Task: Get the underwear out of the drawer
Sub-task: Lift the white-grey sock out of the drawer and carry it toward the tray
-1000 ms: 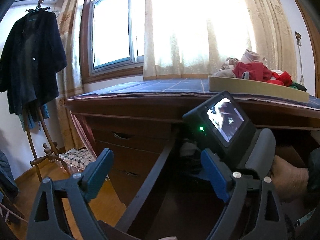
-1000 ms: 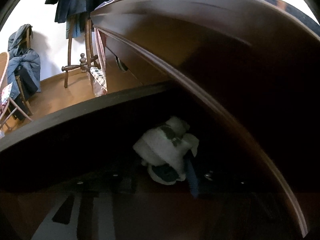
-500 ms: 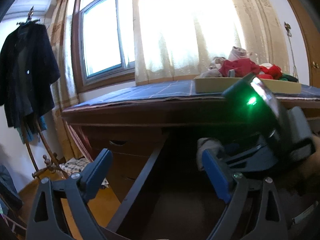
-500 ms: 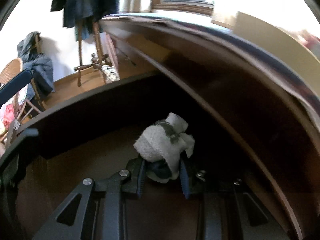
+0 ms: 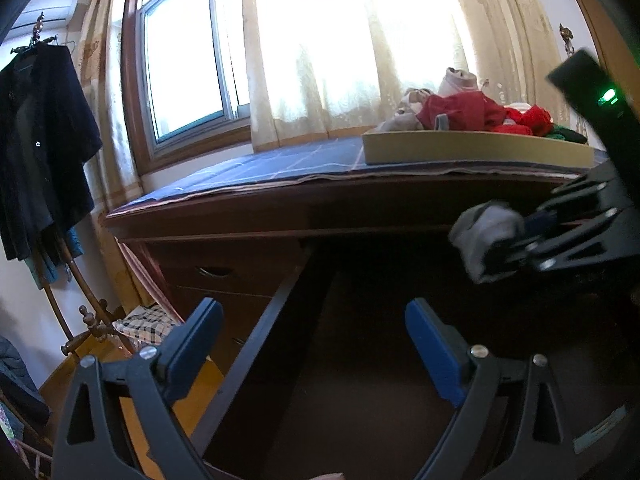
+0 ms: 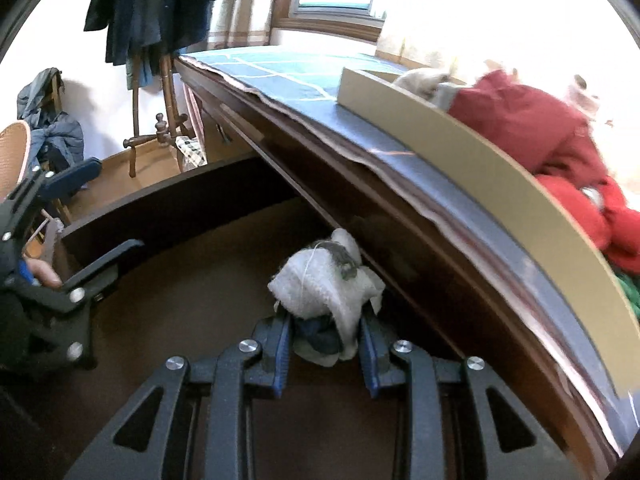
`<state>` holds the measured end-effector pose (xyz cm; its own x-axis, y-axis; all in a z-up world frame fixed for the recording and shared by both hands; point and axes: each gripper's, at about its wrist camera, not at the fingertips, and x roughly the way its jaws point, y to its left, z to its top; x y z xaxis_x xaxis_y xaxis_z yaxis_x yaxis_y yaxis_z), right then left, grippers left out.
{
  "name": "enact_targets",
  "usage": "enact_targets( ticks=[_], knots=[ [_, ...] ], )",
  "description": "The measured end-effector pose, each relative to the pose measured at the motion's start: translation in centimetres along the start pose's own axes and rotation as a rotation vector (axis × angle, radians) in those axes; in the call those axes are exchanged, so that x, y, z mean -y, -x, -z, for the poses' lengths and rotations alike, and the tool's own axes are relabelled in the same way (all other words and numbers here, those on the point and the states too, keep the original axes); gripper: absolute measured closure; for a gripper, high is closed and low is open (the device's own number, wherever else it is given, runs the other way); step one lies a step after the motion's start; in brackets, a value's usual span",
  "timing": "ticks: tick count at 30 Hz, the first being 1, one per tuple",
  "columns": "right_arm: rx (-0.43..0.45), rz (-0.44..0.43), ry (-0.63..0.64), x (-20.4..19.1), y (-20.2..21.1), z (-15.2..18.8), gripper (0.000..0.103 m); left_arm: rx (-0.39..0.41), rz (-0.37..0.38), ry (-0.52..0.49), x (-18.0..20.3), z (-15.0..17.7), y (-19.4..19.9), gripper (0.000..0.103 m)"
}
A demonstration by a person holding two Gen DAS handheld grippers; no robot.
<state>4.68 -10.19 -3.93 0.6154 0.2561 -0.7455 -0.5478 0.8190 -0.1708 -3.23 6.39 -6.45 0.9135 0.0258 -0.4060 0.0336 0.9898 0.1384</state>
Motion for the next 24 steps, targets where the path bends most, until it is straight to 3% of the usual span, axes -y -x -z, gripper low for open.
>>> enact_targets(
  ticks=[5, 10, 15, 20, 24],
  knots=[
    [-0.009, 0.029, -0.107, 1.2, 3.4, 0.9, 0.072, -0.027, 0.035, -0.002, 0.6, -0.6, 0.0, 0.008],
    [0.003, 0.028, -0.369, 2.9, 6.7, 3.7, 0.071, -0.081, 0.068, 0.015, 0.8, -0.9, -0.3, 0.008],
    [0.062, 0.036, -0.53, 3.0, 8.4, 6.8, 0.071, -0.129, 0.08, 0.04, 0.9, -0.7, -0.8, 0.008],
    [0.124, 0.114, -0.583, 2.1, 9.2, 8.6, 0.071, -0.136, 0.065, 0.015, 1.6, -0.6, -0.8, 0.008],
    [0.133, 0.212, -0.55, 1.1, 9.2, 9.3, 0.071, -0.157, 0.073, 0.005, 1.9, -0.7, -0.8, 0.008]
  ],
)
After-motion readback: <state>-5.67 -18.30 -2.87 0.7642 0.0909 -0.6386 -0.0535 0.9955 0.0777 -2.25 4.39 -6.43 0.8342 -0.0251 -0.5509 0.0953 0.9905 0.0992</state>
